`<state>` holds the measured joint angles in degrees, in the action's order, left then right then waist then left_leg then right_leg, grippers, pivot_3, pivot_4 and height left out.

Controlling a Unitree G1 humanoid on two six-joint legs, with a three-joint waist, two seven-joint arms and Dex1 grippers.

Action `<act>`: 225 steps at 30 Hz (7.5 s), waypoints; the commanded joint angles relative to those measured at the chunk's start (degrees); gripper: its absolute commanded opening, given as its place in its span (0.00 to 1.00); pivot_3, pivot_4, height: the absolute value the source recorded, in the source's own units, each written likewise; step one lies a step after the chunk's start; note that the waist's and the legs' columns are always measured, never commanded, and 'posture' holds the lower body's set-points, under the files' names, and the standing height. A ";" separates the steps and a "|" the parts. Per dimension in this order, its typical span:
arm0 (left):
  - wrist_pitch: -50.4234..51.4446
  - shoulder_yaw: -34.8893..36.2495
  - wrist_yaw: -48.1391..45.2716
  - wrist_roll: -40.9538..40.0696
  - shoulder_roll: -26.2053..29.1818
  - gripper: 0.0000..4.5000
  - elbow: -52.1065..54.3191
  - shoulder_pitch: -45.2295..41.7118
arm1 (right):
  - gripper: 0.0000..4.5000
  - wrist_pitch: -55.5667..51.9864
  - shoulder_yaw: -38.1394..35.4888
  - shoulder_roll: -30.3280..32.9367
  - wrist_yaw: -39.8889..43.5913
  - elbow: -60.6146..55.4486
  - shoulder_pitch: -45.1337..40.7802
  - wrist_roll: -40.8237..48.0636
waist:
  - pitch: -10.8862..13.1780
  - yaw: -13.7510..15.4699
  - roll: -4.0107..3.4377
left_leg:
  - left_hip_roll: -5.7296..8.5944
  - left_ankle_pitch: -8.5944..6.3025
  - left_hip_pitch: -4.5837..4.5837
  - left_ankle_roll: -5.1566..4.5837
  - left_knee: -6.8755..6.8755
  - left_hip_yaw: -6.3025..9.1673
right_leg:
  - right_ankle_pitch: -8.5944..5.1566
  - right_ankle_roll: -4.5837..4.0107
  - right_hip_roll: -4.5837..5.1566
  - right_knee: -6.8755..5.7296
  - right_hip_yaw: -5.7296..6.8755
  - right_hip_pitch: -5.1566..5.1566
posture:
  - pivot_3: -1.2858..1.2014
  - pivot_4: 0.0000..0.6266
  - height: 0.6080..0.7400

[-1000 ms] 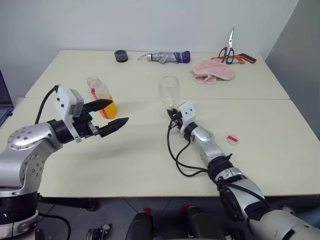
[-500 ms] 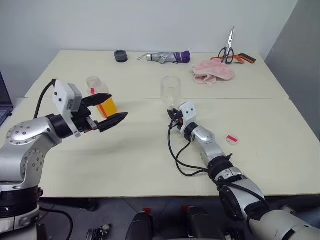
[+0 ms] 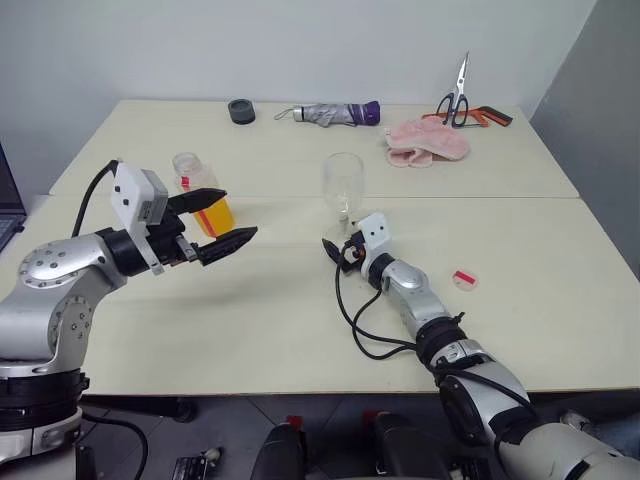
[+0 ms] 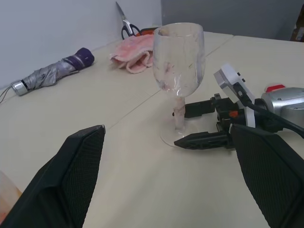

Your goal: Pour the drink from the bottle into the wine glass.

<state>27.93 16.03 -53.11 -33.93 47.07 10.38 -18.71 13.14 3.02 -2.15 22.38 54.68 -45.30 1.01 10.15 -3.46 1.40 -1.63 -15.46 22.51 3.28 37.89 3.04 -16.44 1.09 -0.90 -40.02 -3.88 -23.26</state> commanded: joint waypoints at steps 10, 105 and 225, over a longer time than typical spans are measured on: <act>-1.66 0.86 0.42 -0.08 -0.40 1.00 0.72 -0.93 | 0.99 -1.42 -1.00 1.18 1.52 -5.11 1.49 1.71 | 0.00 0.05 0.00 | 0.00 0.00 0.01 0.00 0.00 0.01 | 0.00 0.00 0.00 0.00 0.00 0.00 | 0.52 0.24 1.00; -28.36 -1.77 15.45 19.89 -12.24 0.37 -54.87 -26.97 | 1.00 -36.01 6.99 20.57 20.97 -73.52 21.51 18.78 | 0.04 1.27 0.03 | 0.12 0.00 0.23 0.00 0.11 0.25 | -0.01 0.02 -0.03 0.05 0.33 -0.01 | 0.52 0.24 1.00; -70.51 -38.99 47.01 74.20 -13.66 0.37 -69.92 -59.70 | 1.00 -35.51 -5.42 29.09 13.37 -79.57 26.12 25.66 | 0.08 1.64 0.08 | 0.26 0.00 0.35 -0.01 0.14 0.21 | -0.01 0.02 0.00 0.04 0.30 -0.06 | 0.52 0.24 1.00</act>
<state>-41.92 -23.38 -7.84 40.67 32.38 -60.54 -75.15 -23.00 -1.00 26.41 35.44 -22.38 -18.73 25.89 10.24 -1.82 1.49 -1.37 -15.46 22.86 3.27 38.03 3.25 -16.45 1.11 -0.90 -39.98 -3.58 -23.32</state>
